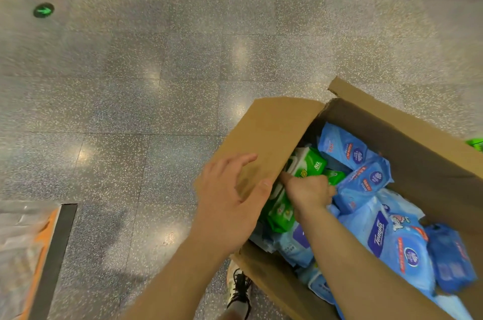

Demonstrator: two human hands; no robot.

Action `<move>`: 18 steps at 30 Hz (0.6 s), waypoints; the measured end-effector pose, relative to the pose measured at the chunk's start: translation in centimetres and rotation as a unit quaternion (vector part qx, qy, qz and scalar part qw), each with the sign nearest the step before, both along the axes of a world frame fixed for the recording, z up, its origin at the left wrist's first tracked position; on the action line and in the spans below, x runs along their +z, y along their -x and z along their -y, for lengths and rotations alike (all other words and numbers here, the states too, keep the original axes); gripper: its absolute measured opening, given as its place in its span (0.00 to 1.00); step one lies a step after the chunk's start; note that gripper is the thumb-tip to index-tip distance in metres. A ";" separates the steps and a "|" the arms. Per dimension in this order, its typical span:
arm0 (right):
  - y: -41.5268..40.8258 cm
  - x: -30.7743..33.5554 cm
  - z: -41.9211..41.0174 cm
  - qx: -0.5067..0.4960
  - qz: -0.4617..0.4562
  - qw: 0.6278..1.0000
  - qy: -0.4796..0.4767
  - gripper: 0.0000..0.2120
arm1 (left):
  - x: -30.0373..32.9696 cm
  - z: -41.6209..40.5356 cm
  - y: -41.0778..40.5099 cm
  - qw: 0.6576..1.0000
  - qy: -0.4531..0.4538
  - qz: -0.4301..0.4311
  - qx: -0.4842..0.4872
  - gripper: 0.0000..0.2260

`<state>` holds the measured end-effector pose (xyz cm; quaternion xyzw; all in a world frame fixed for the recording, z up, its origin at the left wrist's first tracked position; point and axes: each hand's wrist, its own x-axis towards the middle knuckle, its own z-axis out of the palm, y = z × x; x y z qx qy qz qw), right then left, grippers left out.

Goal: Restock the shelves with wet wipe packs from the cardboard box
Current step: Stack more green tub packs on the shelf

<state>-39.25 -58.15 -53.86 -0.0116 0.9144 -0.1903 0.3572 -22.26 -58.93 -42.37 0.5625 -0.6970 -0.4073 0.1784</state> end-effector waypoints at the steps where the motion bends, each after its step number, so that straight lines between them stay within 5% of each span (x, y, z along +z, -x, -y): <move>1: -0.4 0.2 -0.4 -0.004 -0.003 1.000 0.015 0.49 | 0.0 -0.1 0.0 1.000 -0.004 -0.001 0.000 0.22; 8: -3.2 1.8 -3.6 -0.046 -0.018 0.984 0.171 0.37 | 0.9 -0.4 0.0 0.999 -0.032 -0.019 0.001 0.17; 18: 2.8 8.6 -11.4 -0.154 0.108 0.935 0.301 0.16 | 2.6 -1.9 4.1 0.983 -0.127 -0.136 0.003 0.13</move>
